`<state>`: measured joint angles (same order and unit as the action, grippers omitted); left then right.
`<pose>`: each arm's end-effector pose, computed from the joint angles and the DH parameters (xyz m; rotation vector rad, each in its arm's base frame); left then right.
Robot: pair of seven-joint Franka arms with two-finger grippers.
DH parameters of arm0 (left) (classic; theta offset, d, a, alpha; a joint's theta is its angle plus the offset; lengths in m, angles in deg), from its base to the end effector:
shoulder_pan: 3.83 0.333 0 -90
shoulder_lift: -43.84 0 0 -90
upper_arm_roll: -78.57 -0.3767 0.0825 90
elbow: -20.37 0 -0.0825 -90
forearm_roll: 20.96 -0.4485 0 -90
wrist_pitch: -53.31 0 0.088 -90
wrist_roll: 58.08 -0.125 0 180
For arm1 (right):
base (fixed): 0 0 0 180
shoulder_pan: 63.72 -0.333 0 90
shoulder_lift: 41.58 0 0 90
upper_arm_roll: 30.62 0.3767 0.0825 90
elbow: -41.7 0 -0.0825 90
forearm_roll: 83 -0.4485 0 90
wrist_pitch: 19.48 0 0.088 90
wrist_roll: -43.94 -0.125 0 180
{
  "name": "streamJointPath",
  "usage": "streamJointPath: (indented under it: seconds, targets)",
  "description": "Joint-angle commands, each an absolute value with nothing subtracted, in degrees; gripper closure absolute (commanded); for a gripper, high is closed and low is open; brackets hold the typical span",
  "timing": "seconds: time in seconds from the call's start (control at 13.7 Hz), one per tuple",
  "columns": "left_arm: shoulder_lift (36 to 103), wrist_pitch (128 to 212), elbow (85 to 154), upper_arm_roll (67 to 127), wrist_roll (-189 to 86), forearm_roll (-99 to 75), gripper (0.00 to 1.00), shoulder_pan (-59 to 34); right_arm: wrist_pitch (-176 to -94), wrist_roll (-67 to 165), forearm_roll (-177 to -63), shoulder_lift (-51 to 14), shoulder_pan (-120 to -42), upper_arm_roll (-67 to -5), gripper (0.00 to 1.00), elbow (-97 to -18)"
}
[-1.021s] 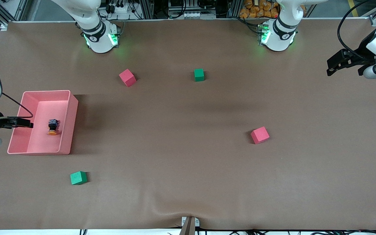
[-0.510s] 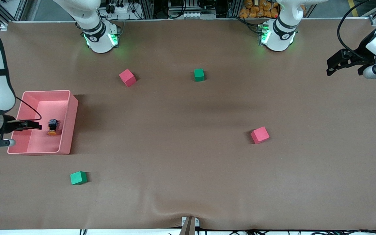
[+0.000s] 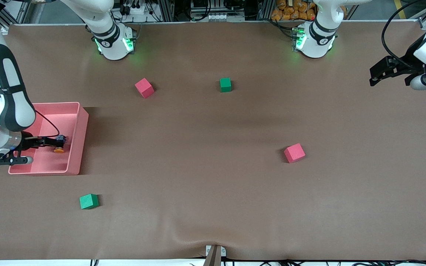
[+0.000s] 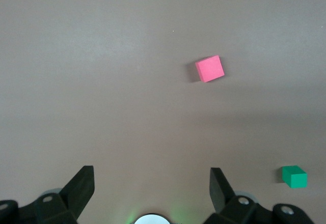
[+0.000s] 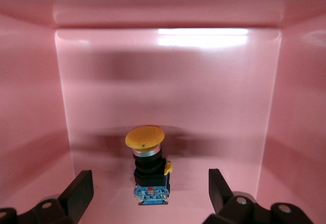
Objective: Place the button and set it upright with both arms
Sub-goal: 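Close the right gripper on the button's black base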
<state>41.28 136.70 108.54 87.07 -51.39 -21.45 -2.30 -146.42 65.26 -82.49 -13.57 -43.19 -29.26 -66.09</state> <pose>0.5852 -0.0728 0.7010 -3.1214 0.0059 0.0580 0.6507 -0.2274 0.2258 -3.0752 -0.0638 0.2209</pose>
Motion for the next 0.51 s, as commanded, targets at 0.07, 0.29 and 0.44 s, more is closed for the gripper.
streamJointPath:
  seconds: [0.07,0.29,0.44]
  targets:
    - [41.8,136.2,107.4,87.3,-51.4,-21.5,0.00,-2.1,-149.2,66.0,-82.2,-12.6,-41.7,-28.3,0.00,-68.0]
    - [42.3,136.4,107.4,87.3,-51.3,-21.4,0.00,-2.0,-151.5,66.0,-82.3,-11.0,-41.2,-28.3,0.00,-69.0]
    - [42.2,136.4,107.4,87.2,-51.6,-21.4,0.00,-1.7,-151.9,66.0,-82.3,-10.6,-41.2,-28.3,0.08,-69.2]
